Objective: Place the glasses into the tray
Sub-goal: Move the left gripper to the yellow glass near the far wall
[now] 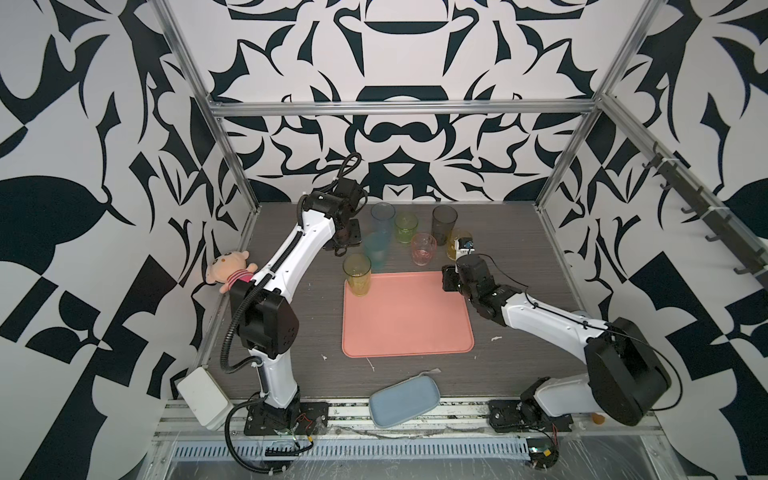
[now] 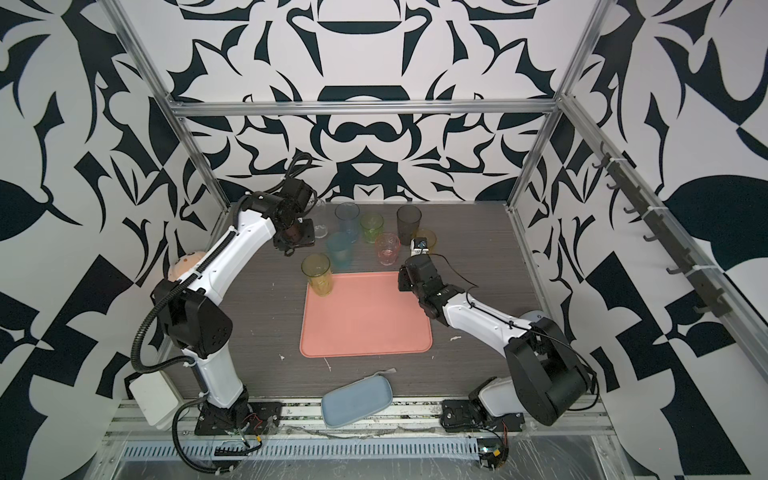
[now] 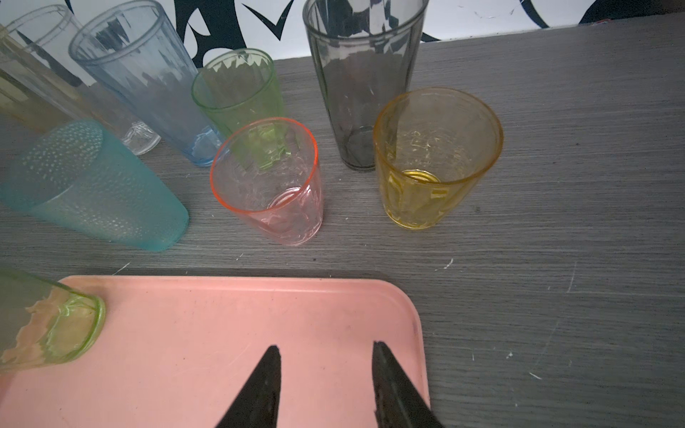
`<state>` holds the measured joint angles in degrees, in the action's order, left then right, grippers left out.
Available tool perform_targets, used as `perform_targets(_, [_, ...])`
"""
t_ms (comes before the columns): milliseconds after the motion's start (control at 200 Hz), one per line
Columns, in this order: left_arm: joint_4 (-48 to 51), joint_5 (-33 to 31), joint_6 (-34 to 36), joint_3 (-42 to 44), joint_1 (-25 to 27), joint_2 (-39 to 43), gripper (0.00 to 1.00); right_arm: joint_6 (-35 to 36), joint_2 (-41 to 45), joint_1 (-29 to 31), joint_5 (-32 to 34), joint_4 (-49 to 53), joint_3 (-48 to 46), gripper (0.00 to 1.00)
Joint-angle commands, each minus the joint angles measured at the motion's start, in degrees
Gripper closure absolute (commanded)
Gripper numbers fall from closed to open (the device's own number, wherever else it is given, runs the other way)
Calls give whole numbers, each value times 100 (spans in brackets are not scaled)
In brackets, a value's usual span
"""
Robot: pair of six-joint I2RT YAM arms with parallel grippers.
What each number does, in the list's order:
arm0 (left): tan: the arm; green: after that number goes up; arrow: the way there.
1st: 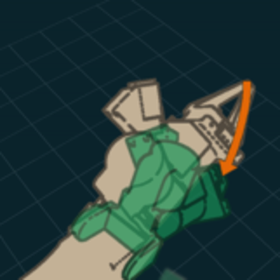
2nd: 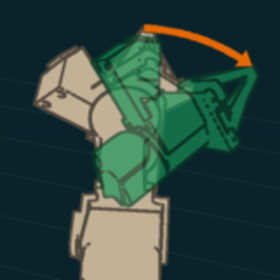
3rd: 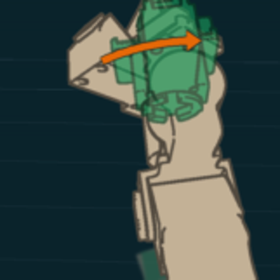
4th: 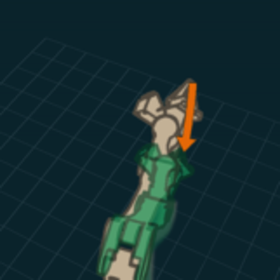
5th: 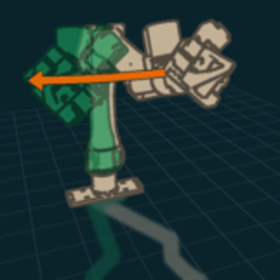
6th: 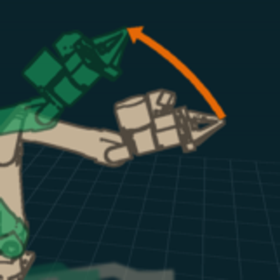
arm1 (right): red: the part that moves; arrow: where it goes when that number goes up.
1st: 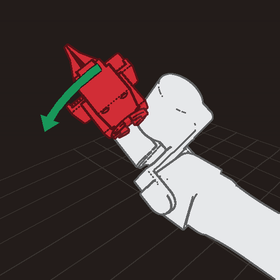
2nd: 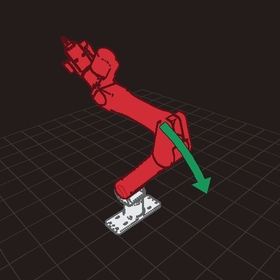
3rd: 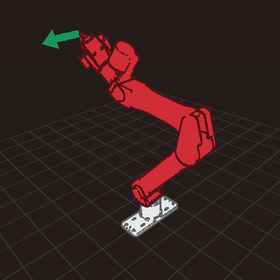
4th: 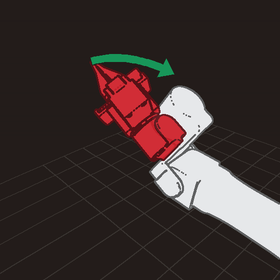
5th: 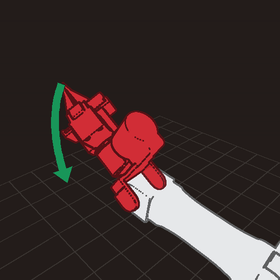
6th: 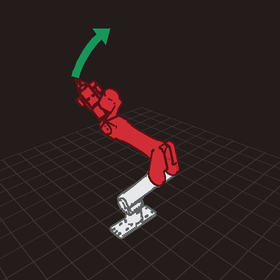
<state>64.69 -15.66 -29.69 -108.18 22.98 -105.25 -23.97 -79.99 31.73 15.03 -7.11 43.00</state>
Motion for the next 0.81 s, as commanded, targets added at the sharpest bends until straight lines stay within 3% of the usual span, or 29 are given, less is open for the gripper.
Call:
perform_targets(0, [-118, -227, -113, -189, -309, 178, 48, 72, 123, -2, 82, -104, 172, 57])
perform_targets(425, [-1323, -66, -479, -259, -1521, 16, 45, 117, 232, -5, 1, -194, 94, 55])
perform_targets(800, [-1385, 397, -472, -1270, -2159, -1094, 42, 111, 206, -7, -72, -256, 94, 55])
